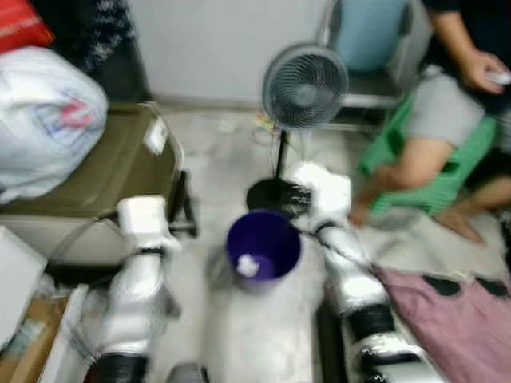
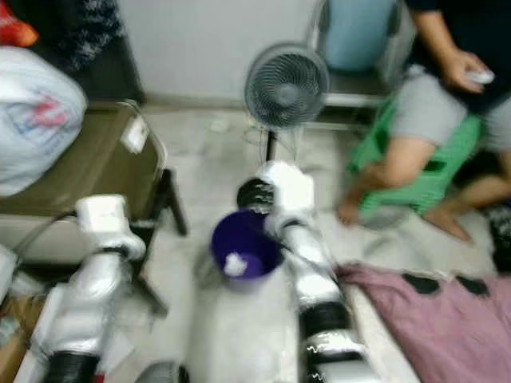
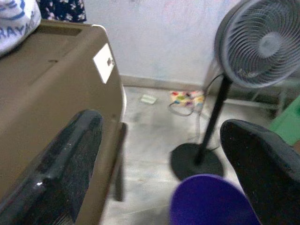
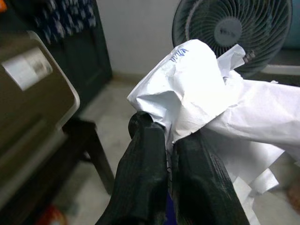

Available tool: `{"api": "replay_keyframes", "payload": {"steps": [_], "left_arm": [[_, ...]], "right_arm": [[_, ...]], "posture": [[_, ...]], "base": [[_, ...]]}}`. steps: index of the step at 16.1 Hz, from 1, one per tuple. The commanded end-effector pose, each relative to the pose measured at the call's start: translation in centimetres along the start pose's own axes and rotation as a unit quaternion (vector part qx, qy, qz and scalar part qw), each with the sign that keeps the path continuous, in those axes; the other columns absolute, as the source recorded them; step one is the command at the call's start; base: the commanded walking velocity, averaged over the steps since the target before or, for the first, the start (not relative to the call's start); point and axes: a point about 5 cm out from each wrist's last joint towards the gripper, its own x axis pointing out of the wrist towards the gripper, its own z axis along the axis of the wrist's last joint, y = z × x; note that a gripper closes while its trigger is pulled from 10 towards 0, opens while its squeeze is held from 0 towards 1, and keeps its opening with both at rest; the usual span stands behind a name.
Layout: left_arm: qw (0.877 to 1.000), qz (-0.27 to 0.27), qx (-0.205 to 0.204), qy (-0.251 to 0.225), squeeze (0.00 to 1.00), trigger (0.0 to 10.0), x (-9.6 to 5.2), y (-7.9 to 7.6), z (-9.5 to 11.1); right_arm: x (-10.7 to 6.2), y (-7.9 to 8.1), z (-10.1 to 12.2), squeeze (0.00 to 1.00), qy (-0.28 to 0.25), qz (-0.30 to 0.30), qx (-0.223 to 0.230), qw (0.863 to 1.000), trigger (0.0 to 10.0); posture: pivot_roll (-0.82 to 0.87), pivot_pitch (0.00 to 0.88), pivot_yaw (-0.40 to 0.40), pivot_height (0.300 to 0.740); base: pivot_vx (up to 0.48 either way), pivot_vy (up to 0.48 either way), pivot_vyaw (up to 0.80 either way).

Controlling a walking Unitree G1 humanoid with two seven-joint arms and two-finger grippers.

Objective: Clean up the room

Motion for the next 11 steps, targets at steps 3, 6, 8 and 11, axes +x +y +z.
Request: {"api": "replay_keyframes", "payload": {"steps": [3,6,8,11], "left_arm": [[1.000,-0.015,-0.007,-0.003,0.00,10.0,0.23,-1.35,0.24],[1.000,-0.006,0.001,0.002,0.00,10.0,0.23,-1.25,0.08],[1.000,-0.007,-0.001,0.002,0.00,10.0,0.25,-1.30,0.06],[1.000,-0.009,-0.002,0.002,0.00,10.0,0.26,-1.36,0.06]], "right_arm": [[-0.59,-2.01,-0.30,0.00,0.005,-0.027,-0.004,1.000,10.0],[-0.59,-1.97,-0.27,0.00,0.004,-0.025,-0.010,1.000,10.0],[-0.60,-1.91,-0.27,0.00,0.004,-0.021,-0.015,1.000,10.0],[-0.60,-1.94,-0.31,0.00,0.005,-0.023,-0.012,1.000,10.0]], "posture": [[-0.02,0.066,-0.027,0.740],[-0.02,0.066,-0.028,0.740],[-0.02,0.067,-0.030,0.740],[-0.02,0.067,-0.030,0.740]], "base": [[0.200,0.000,0.00],[0.000,0.000,0.00],[0.000,0.000,0.80],[0.000,0.000,0.80]]}}
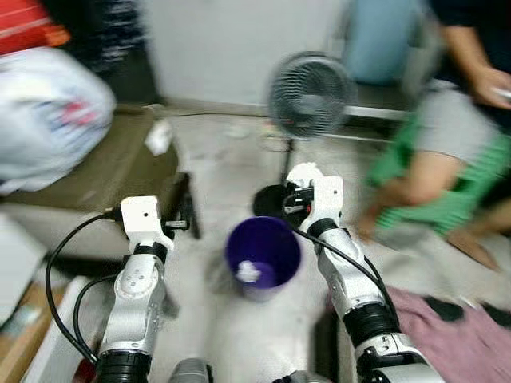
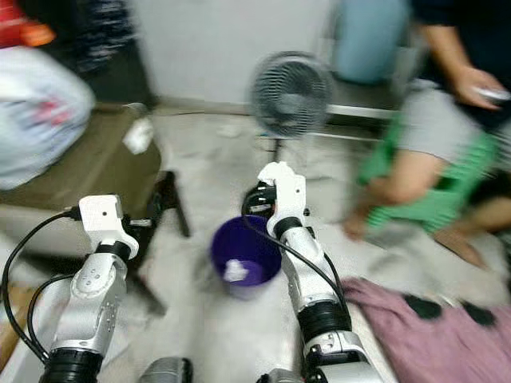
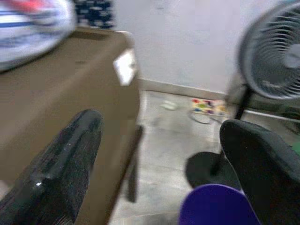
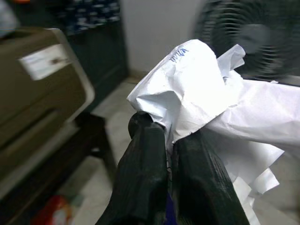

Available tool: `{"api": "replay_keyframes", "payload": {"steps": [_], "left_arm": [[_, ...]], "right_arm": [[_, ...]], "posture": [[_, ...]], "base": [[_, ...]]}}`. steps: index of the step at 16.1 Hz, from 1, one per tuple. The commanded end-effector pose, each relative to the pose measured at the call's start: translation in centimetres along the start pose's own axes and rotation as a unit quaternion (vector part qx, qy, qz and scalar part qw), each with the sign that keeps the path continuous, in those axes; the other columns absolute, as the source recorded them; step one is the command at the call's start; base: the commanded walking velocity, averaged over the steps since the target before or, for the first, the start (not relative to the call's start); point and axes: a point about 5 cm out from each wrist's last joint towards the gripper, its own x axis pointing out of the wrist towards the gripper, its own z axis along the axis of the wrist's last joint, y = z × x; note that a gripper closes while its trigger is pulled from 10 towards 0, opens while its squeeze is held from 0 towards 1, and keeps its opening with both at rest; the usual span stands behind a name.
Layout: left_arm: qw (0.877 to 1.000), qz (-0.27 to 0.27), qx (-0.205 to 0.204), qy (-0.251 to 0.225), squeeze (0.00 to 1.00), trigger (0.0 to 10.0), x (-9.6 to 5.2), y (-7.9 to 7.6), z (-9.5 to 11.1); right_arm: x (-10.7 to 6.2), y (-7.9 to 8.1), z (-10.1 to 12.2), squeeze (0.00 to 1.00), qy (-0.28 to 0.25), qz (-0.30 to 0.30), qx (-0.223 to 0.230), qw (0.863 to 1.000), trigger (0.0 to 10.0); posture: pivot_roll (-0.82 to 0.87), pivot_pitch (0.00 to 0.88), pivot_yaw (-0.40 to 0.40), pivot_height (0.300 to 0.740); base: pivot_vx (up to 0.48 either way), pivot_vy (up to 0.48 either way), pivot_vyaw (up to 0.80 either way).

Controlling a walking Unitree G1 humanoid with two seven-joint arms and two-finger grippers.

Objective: Clean up the room

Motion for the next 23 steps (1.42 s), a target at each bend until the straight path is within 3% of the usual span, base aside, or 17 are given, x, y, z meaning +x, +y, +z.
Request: {"api": "replay_keyframes", "payload": {"steps": [1,16,23], "left_arm": [[1.000,-0.003,-0.001,0.007,0.00,10.0,0.01,-0.30,-0.20],[1.000,-0.016,-0.007,-0.003,0.00,10.0,0.08,-0.55,0.06],[1.000,-0.017,-0.008,-0.004,0.00,10.0,0.08,-0.54,0.08]], "right_arm": [[0.03,-0.32,0.12,0.00,-0.001,-0.006,-0.003,1.000,10.0],[0.16,-0.47,0.13,0.00,0.001,-0.011,0.000,1.000,10.0],[0.17,-0.46,0.13,0.00,0.001,-0.011,0.000,1.000,10.0]], "posture": [[-0.02,0.067,-0.031,0.740],[-0.02,0.063,-0.030,0.740],[-0.02,0.064,-0.030,0.740]], "base": [[0.000,0.000,0.80],[0.017,0.000,0.04],[0.280,0.000,0.00]]}}
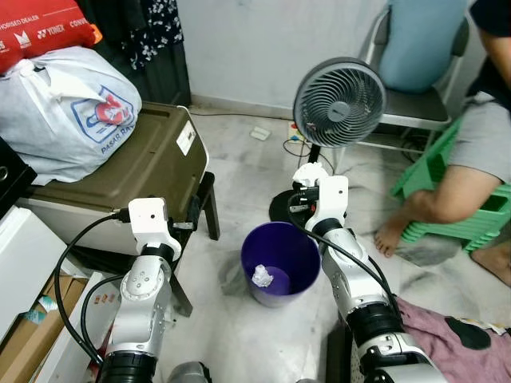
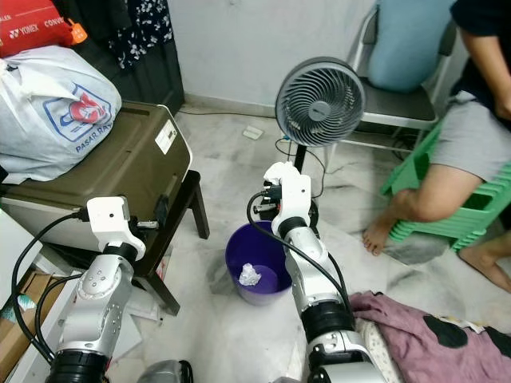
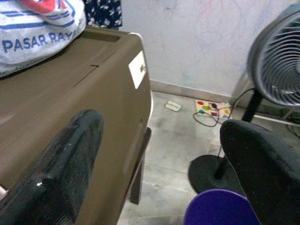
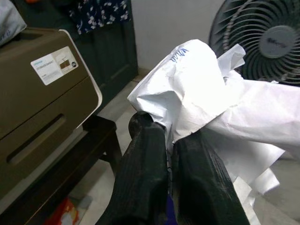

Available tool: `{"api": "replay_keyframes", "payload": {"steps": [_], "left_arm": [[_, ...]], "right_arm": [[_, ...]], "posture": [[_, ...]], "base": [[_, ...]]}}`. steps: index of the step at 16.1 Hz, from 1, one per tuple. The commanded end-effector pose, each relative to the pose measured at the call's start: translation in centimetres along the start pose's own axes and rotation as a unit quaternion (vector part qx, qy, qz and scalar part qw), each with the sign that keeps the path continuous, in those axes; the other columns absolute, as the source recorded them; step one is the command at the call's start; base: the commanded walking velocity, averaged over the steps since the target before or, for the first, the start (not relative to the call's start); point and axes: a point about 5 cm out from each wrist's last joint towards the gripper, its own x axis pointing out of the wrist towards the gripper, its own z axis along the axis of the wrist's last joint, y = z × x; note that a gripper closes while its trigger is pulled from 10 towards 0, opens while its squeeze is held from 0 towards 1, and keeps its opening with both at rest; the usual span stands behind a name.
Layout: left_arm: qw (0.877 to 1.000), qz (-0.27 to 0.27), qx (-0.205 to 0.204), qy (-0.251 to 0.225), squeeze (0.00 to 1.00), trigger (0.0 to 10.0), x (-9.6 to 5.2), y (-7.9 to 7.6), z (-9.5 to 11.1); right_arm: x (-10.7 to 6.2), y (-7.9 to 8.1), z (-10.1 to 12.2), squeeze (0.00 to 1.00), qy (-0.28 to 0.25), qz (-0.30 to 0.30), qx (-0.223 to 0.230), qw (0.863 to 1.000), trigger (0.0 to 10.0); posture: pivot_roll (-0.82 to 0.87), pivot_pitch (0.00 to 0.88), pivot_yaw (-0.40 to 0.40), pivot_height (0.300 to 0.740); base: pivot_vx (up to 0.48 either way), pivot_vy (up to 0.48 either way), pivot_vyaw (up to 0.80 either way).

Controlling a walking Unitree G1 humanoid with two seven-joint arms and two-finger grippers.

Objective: Clean up the room

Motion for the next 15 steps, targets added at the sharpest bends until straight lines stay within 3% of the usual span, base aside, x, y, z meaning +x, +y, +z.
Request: {"api": "replay_keyframes", "payload": {"steps": [1,13,15], "left_arm": [[1.000,0.001,0.001,-0.001,0.00,10.0,0.08,0.07,0.11],[1.000,-0.001,0.000,-0.003,0.00,10.0,0.21,0.11,0.14],[1.000,0.006,0.003,0.002,0.00,10.0,0.22,0.18,-0.02]], "right_arm": [[0.12,-0.07,0.05,0.00,0.002,0.001,-0.003,1.000,10.0],[0.24,-0.04,0.14,0.00,0.000,0.002,-0.005,1.000,10.0],[0.24,-0.09,0.07,0.00,0.001,0.002,-0.005,1.000,10.0]], "posture": [[-0.02,0.064,-0.030,0.740],[-0.02,0.061,-0.030,0.740],[-0.02,0.055,-0.032,0.740]], "base": [[0.300,0.000,0.00],[0.298,0.000,0.00],[0.000,0.000,0.00]]}}
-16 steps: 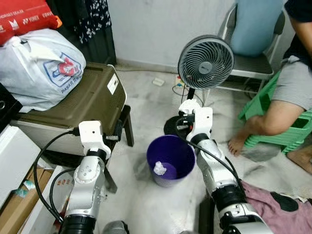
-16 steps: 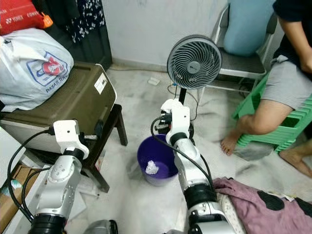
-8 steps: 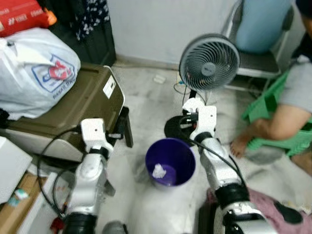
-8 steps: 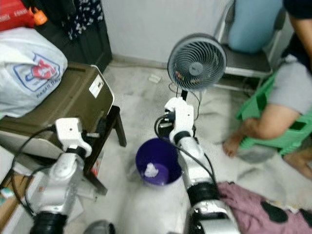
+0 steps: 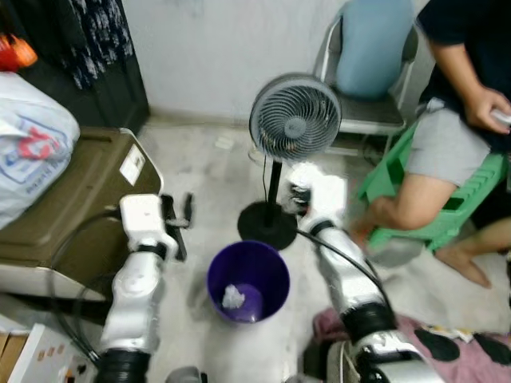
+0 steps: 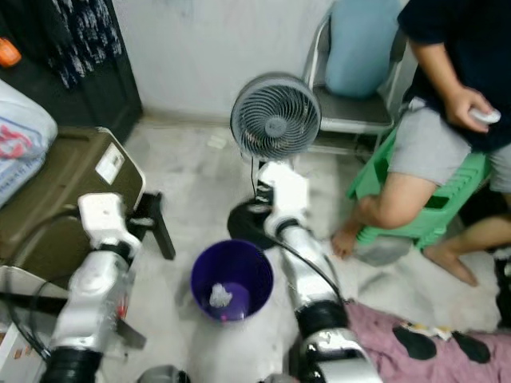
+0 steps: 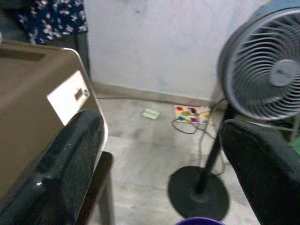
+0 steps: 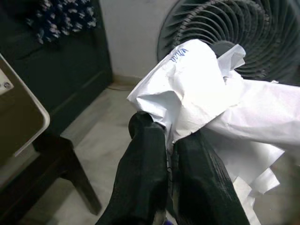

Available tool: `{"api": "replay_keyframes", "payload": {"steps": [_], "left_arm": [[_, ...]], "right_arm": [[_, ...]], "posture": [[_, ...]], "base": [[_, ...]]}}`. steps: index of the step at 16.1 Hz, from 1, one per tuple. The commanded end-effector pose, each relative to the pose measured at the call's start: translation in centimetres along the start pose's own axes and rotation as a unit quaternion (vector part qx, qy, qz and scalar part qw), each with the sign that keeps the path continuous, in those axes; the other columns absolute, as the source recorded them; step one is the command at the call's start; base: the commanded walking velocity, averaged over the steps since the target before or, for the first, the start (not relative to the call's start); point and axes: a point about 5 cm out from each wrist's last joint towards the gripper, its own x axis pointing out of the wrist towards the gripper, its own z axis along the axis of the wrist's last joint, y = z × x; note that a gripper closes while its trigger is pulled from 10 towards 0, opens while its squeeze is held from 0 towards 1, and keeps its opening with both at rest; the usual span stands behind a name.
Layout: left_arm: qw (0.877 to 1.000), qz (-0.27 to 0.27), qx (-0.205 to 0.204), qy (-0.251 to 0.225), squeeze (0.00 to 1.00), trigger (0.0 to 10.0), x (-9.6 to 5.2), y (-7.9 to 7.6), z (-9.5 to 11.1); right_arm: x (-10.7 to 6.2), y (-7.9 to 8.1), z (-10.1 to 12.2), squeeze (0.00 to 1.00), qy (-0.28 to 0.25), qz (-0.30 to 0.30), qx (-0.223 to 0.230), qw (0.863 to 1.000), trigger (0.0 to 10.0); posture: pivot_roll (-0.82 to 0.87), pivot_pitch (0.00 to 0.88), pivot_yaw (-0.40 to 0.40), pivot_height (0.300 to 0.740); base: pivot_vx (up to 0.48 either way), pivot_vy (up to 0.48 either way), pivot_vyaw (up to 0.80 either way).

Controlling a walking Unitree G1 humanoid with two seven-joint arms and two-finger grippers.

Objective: Clean up the room

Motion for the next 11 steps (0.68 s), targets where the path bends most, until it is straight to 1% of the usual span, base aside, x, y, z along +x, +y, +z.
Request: {"api": "replay_keyframes", "payload": {"steps": [1,2,3,10,11], "left_arm": [[1.000,-0.006,-0.004,0.005,0.00,10.0,0.04,-0.70,-0.19],[1.000,-0.006,-0.004,0.004,0.00,10.0,0.05,-0.65,-0.17],[1.000,-0.005,-0.004,0.003,0.00,10.0,0.06,-0.64,-0.16],[1.000,-0.007,-0.003,0.000,0.00,10.0,0.09,-0.66,-0.05],[1.000,-0.010,-0.006,-0.002,0.00,10.0,0.07,-0.71,-0.01]], "right_arm": [[-0.29,-1.22,-0.13,0.00,0.003,-0.015,-0.006,1.000,10.0],[-0.28,-1.14,-0.09,0.00,0.002,-0.013,-0.009,1.000,10.0],[-0.26,-1.12,-0.11,0.00,0.003,-0.013,-0.011,1.000,10.0],[-0.20,-1.15,-0.14,0.00,0.004,-0.015,-0.010,1.000,10.0],[-0.20,-1.16,-0.14,0.00,0.004,-0.015,-0.010,1.000,10.0]], "posture": [[-0.02,0.055,-0.032,0.740],[-0.02,0.055,-0.032,0.740],[-0.01,0.053,-0.033,0.740],[-0.01,0.054,-0.032,0.740],[-0.01,0.054,-0.032,0.740]], "base": [[0.000,0.000,0.00],[0.000,0.000,0.00],[0.000,0.000,0.44],[0.000,0.000,0.80],[0.000,0.000,0.55]]}}
